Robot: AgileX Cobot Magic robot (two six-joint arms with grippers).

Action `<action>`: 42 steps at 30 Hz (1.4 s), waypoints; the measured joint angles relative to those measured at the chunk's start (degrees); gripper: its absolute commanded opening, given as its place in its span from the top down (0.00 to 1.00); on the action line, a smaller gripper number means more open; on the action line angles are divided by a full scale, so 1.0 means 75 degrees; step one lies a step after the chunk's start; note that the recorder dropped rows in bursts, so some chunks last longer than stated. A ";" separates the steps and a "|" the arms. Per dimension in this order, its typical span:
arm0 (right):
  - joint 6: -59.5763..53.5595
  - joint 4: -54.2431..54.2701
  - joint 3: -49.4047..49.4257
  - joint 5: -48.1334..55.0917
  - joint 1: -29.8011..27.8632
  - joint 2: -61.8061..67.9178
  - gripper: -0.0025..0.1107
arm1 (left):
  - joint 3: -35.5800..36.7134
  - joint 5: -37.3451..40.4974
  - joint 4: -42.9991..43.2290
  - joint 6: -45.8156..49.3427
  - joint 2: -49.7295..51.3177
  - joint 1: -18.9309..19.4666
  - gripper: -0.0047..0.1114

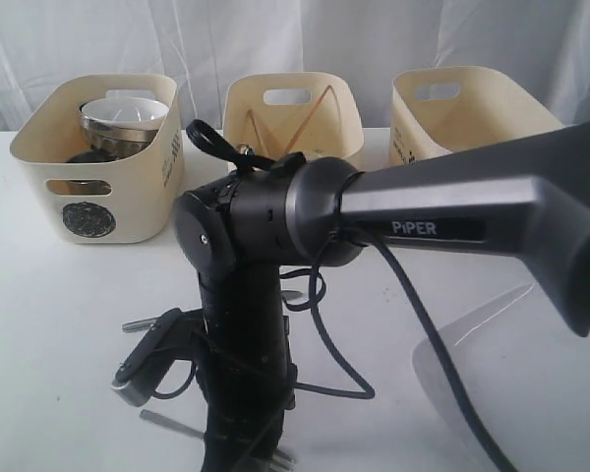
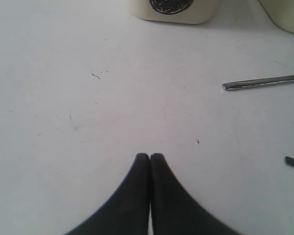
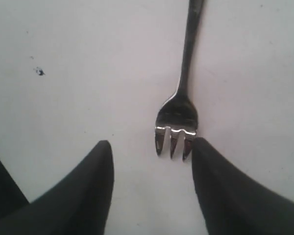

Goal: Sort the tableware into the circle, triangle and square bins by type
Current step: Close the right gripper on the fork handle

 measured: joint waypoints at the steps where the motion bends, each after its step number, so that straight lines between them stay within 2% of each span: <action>1: 0.0000 0.0000 0.0000 0.0000 0.0000 0.0078 0.56 | 0.0000 0.0000 0.0000 0.0000 0.0000 0.0000 0.96; 18: 0.0310 0.0051 -0.0248 0.0298 0.0000 0.0899 0.56 | 0.0000 0.0000 0.0000 0.0000 0.0000 0.0000 0.96; 22: 0.1477 -0.0041 -0.0319 0.0297 0.0000 0.0797 0.61 | 0.0000 0.0000 0.0000 0.0000 0.0000 0.0000 0.96; 26: 0.2673 -0.0665 -0.0223 0.0072 0.0034 0.0388 0.61 | 0.0000 0.0000 0.0000 0.0000 0.0000 0.0000 0.96; 30: 0.3368 -0.0032 0.0285 -0.0537 0.0120 -0.0477 0.61 | 0.0000 0.0000 0.0000 0.0000 0.0000 0.0000 0.96; 32: 0.3385 -0.0021 0.0443 -0.0775 0.0178 -0.0530 0.57 | 0.0000 0.0000 0.0000 0.0000 0.0000 0.0000 0.96; 35: 0.3311 -0.0193 0.0589 -0.1242 0.0211 -0.0515 0.38 | 0.0000 0.0000 0.0000 0.0000 0.0000 0.0000 0.96; 36: 0.3277 -0.0412 0.0589 -0.1606 0.0211 -0.0462 0.35 | 0.0000 0.0000 0.0000 0.0000 0.0000 0.0000 0.96; 42: 0.3266 -0.1279 0.0589 -0.2430 0.0223 -0.0399 0.35 | 0.0000 0.0000 0.0000 0.0000 0.0000 0.0000 0.96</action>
